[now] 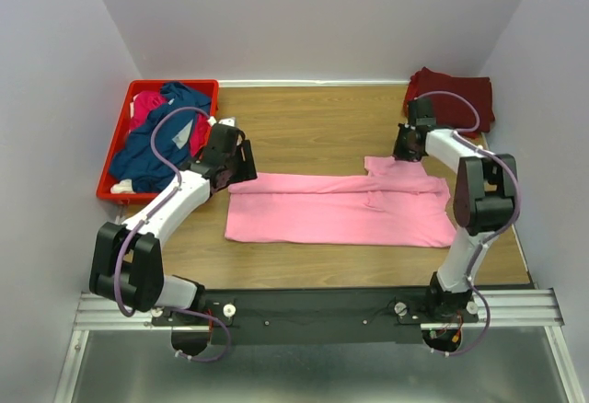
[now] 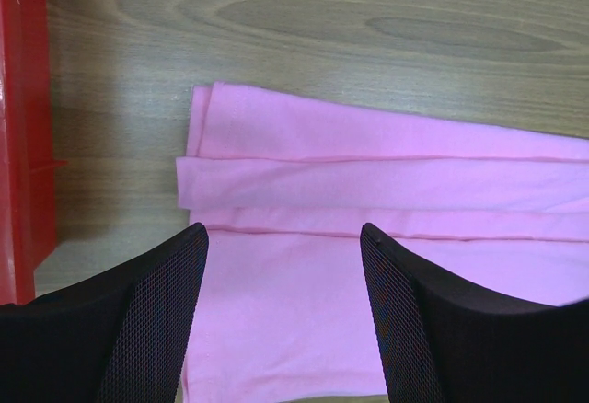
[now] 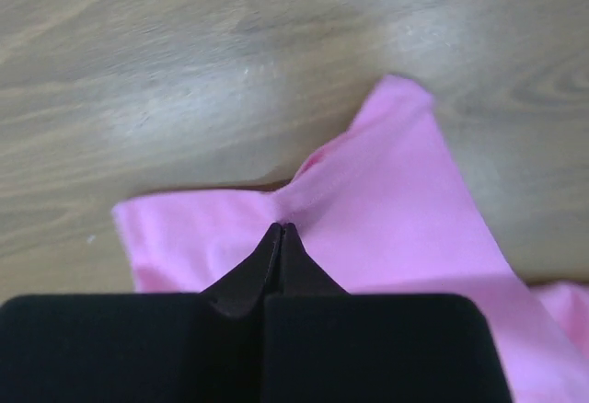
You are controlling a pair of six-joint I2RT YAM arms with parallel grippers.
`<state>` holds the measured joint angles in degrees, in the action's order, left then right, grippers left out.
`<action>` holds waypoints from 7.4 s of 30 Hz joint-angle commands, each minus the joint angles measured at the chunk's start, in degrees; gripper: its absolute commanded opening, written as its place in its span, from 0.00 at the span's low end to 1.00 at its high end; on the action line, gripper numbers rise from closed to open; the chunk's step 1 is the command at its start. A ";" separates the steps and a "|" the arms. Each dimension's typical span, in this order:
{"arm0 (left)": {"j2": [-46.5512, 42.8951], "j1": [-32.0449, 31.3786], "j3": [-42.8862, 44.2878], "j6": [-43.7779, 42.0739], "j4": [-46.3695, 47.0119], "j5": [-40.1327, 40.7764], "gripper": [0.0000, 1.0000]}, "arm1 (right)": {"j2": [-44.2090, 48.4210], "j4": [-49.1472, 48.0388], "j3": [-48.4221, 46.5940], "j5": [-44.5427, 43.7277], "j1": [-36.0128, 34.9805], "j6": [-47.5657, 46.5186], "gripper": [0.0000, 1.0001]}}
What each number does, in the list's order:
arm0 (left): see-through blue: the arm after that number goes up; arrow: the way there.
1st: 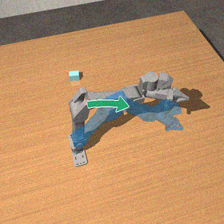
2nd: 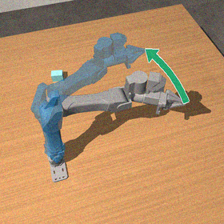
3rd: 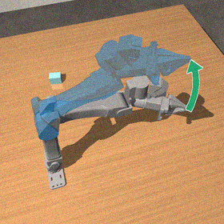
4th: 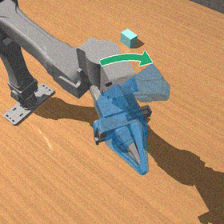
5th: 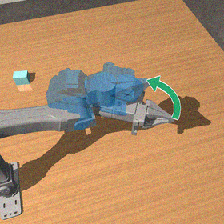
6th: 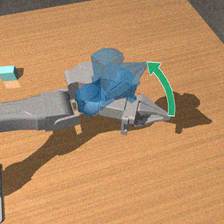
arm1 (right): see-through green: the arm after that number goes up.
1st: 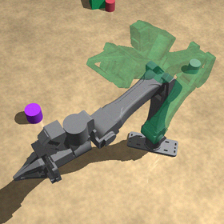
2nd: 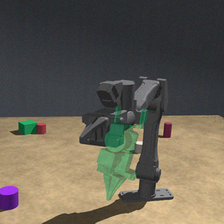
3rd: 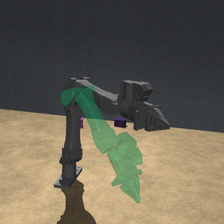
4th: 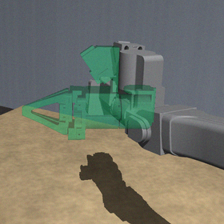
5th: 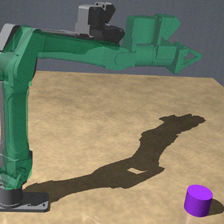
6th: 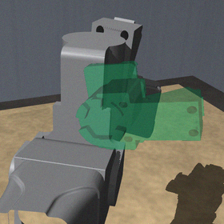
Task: Fold and stack the t-shirts
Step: Fold the tshirt
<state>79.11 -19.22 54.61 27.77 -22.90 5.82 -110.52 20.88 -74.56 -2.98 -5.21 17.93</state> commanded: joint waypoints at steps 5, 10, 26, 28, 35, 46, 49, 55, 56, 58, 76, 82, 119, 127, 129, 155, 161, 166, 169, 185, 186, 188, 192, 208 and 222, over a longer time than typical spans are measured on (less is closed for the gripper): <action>1.92 -0.64 2.25 -0.17 0.04 1.91 0.75 | 19.10 8.54 9.43 1.13 -0.33 1.31 0.01; 4.12 -0.90 4.10 -0.96 0.31 2.17 0.75 | 30.52 12.42 19.27 6.84 -0.41 4.73 0.01; 14.84 -3.36 10.87 -2.54 1.36 0.24 0.75 | 55.93 30.70 35.71 9.84 -0.41 17.83 0.01; 15.72 -3.71 11.39 -2.81 1.27 -0.11 0.75 | 56.64 31.41 36.86 10.01 -0.32 18.89 0.04; 17.65 -4.86 10.43 -3.07 1.19 -0.73 0.75 | 56.82 33.17 34.32 6.33 -0.41 19.34 0.51; 16.87 -4.77 7.80 -3.25 0.83 1.91 0.75 | 40.75 24.65 21.67 -12.03 0.63 14.41 0.61; 15.90 -4.25 6.13 -2.98 1.88 2.00 0.75 | 36.79 17.30 20.69 -9.25 6.42 13.62 0.60; 16.25 -2.23 4.02 -3.25 3.38 1.91 0.75 | 29.85 5.15 23.32 6.83 20.04 12.83 0.53; 16.51 -1.87 3.84 -3.25 3.56 1.65 0.75 | 28.97 3.74 23.67 8.07 21.28 12.57 0.52; 17.13 -1.43 3.92 -3.51 3.82 1.38 0.75 | 26.95 1.01 23.94 10.96 24.27 12.56 0.50; 22.58 0.24 4.89 -5.09 4.88 -0.81 0.73 | 19.55 -7.53 26.31 16.26 28.42 11.60 0.38; 22.49 0.33 4.63 -5.27 4.70 -0.73 0.73 | 21.31 -7.44 27.98 12.76 28.50 11.16 0.38; 22.05 1.29 2.52 -4.39 4.88 -0.29 0.73 | 11.38 -9.28 18.67 13.61 28.77 9.66 0.01; 21.08 1.29 1.38 -3.78 5.84 0.24 0.74 | 12.87 -7.97 14.19 16.52 28.77 10.37 0.01; 21.00 1.29 1.20 -3.60 5.67 0.50 0.74 | 12.61 -7.53 13.31 16.52 28.77 10.37 0.02; 10.64 0.50 2.00 -2.81 4.44 0.50 0.80 | 20.26 -0.14 6.89 25.01 10.00 3.87 0.48; 3.61 0.24 0.41 -1.93 4.96 1.29 0.91 | 10.17 -0.67 2.41 34.35 -6.81 -0.61 0.52; -0.35 -0.11 -0.47 -2.11 4.97 1.91 0.95 | 1.81 -1.11 -3.38 36.73 -14.99 -2.73 0.59; -2.64 -0.20 -1.78 -1.76 5.05 2.35 0.95 | -2.94 -1.46 -5.50 37.79 -17.37 -3.34 0.59; -7.39 -0.46 -5.48 -0.17 5.40 2.26 0.95 | -5.86 -1.46 -3.41 44.38 -23.79 -5.80 0.59; -7.48 -0.38 -5.57 -0.08 5.49 2.44 0.95 | -5.15 -1.55 -2.70 44.12 -23.96 -5.80 0.59; -7.39 -0.55 -5.65 0.18 5.49 2.61 0.95 | -3.66 -1.55 -1.64 43.24 -24.32 -5.72 0.59; -6.87 -0.73 -5.74 0.71 5.67 2.44 0.95 | -1.63 -1.72 1.17 42.71 -24.84 -5.80 0.59; 1.04 -3.37 -2.06 2.20 6.99 -0.20 0.94 | 0.91 -2.34 6.54 39.81 -25.99 -5.63 0.58; 19.75 -3.54 10.59 -2.01 3.22 -1.34 0.93 | 8.03 -2.25 4.69 34.11 -25.99 -3.34 0.59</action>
<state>94.65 -22.37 61.45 28.01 -15.70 6.48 -105.27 18.63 -70.96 35.46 -30.70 13.91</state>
